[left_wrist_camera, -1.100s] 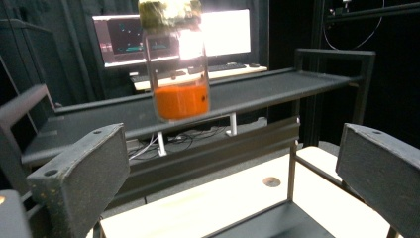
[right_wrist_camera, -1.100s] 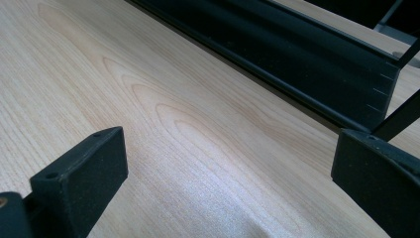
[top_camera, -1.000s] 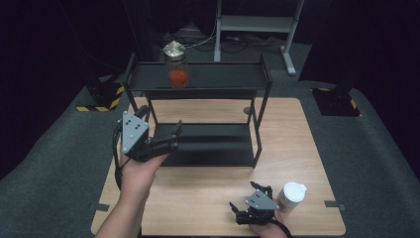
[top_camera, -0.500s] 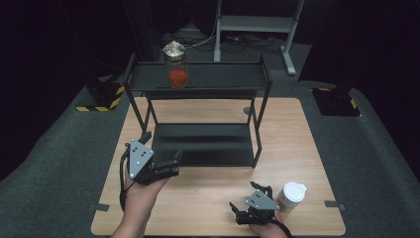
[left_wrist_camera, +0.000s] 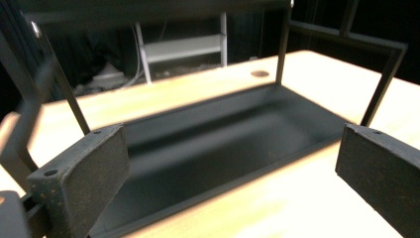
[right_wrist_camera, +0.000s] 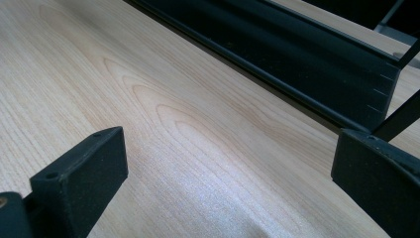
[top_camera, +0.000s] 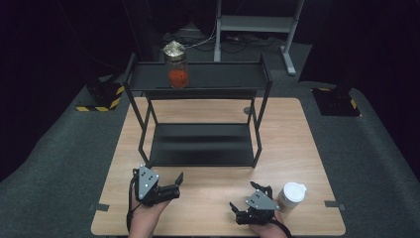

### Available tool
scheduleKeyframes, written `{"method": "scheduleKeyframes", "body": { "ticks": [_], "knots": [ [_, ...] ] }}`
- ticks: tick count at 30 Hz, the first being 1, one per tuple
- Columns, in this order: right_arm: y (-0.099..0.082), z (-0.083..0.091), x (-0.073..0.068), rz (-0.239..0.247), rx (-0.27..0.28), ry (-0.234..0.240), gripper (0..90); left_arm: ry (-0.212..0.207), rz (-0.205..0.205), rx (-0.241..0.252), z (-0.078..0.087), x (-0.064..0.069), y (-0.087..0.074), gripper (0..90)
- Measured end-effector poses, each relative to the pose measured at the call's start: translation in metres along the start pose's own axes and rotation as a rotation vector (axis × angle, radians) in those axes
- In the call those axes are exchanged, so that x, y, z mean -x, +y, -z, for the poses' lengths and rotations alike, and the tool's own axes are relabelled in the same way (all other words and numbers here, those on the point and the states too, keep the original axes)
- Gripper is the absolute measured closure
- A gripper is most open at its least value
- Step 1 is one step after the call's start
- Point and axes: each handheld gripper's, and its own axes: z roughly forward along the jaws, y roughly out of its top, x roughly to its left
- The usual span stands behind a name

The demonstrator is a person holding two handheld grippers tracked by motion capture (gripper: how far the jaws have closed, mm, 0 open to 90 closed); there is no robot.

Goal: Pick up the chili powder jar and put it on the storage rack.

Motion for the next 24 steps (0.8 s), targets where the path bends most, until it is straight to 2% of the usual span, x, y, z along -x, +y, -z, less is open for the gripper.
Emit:
{"method": "scheduleKeyframes", "body": {
  "ticks": [7,12,15,19,24],
  "knots": [
    [0.0,0.0,0.0,-0.002,0.0,-0.003,0.0,-0.013,-0.01,-0.087,-0.005,0.0,-0.029,0.4],
    [0.0,0.0,-0.001,-0.003,0.0,-0.007,0.0,-0.008,-0.05,-0.152,-0.009,-0.001,-0.044,0.4],
    [0.0,0.0,-0.001,-0.005,0.0,-0.01,0.0,-0.013,-0.07,-0.189,-0.011,-0.002,-0.047,0.4],
    [0.0,0.0,-0.001,-0.005,-0.001,-0.008,0.0,-0.006,-0.126,-0.195,-0.01,0.004,-0.047,0.4],
    [-0.001,0.0,0.0,0.002,0.004,-0.002,0.0,0.01,-0.168,-0.222,-0.01,0.012,-0.044,0.5]
  ]
}}
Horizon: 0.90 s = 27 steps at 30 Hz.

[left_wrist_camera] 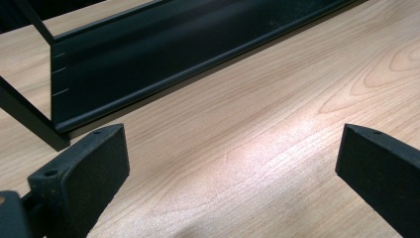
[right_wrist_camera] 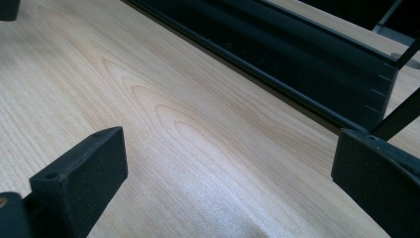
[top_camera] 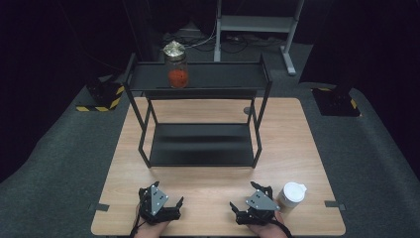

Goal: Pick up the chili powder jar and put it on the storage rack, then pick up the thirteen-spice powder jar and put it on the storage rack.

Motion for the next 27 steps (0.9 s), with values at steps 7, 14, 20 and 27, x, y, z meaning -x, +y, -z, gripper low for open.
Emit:
{"method": "scheduleKeyframes", "body": {
  "ticks": [7,14,20,27],
  "knots": [
    [-0.002,0.001,0.001,0.002,0.013,0.006,0.0,0.003,-0.067,-0.018,-0.001,0.007,0.003,0.6],
    [-0.002,0.011,0.001,-0.001,0.066,0.012,0.0,0.0,-0.095,-0.028,-0.002,0.009,0.005,0.7],
    [0.003,0.03,0.001,-0.011,0.132,0.01,0.0,-0.002,-0.092,-0.027,-0.002,0.008,0.005,0.6],
    [0.009,0.051,0.001,-0.022,0.194,0.006,0.0,-0.012,-0.074,-0.023,-0.001,0.005,0.004,0.6]
  ]
}}
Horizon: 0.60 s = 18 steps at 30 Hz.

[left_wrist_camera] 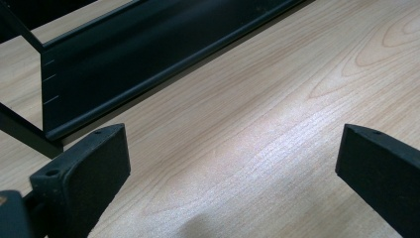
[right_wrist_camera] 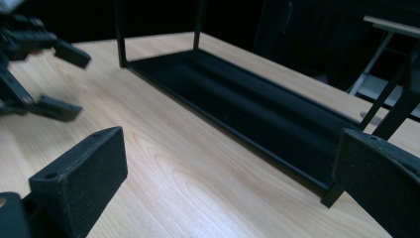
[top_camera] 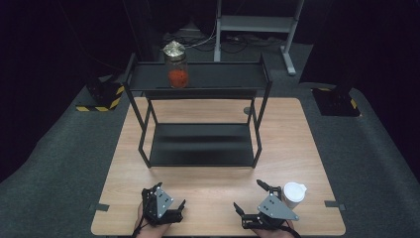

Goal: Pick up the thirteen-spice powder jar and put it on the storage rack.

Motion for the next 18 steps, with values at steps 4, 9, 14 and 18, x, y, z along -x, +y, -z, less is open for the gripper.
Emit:
{"method": "scheduleKeyframes", "body": {
  "ticks": [4,9,14,18],
  "knots": [
    [0.004,0.01,0.001,0.004,0.026,0.002,0.0,-0.002,-0.003,0.0,0.0,0.0,0.0,0.6],
    [0.006,0.022,0.003,0.006,0.055,-0.012,0.0,-0.001,-0.009,0.005,0.0,0.001,-0.001,0.6],
    [0.008,0.035,0.008,0.004,0.081,-0.036,0.0,0.0,-0.016,0.005,0.0,0.002,-0.001,0.6],
    [0.007,0.044,0.013,-0.007,0.09,-0.063,0.0,-0.001,-0.014,0.007,0.001,0.001,-0.001,0.6]
  ]
}}
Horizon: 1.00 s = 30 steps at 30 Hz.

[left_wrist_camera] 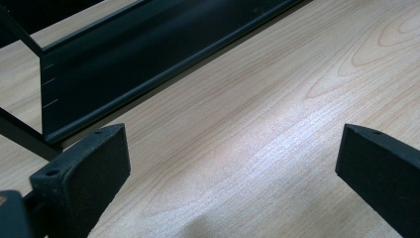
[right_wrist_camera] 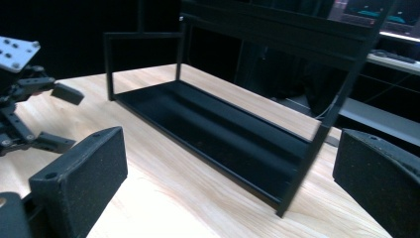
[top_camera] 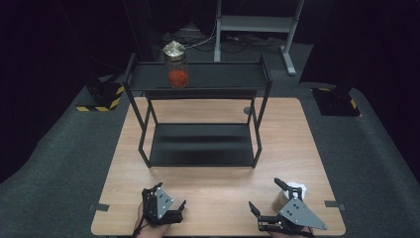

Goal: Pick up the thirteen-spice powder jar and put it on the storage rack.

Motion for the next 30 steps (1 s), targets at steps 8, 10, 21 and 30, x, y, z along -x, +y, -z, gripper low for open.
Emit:
{"method": "scheduleKeyframes", "body": {
  "ticks": [8,10,21,30],
  "knots": [
    [-0.005,0.013,0.011,-0.023,-0.003,-0.057,0.0,-0.005,0.0,0.003,0.0,-0.001,0.0,0.6],
    [-0.008,0.017,0.014,-0.033,-0.002,-0.067,0.0,-0.006,-0.001,0.004,0.0,-0.001,-0.001,0.7],
    [-0.019,0.029,0.023,-0.057,-0.011,-0.117,0.0,-0.008,-0.002,0.002,0.0,-0.001,0.0,0.6],
    [-0.027,0.036,0.028,-0.084,-0.035,-0.157,0.0,-0.01,-0.001,0.002,0.0,-0.002,0.0,0.6]
  ]
}}
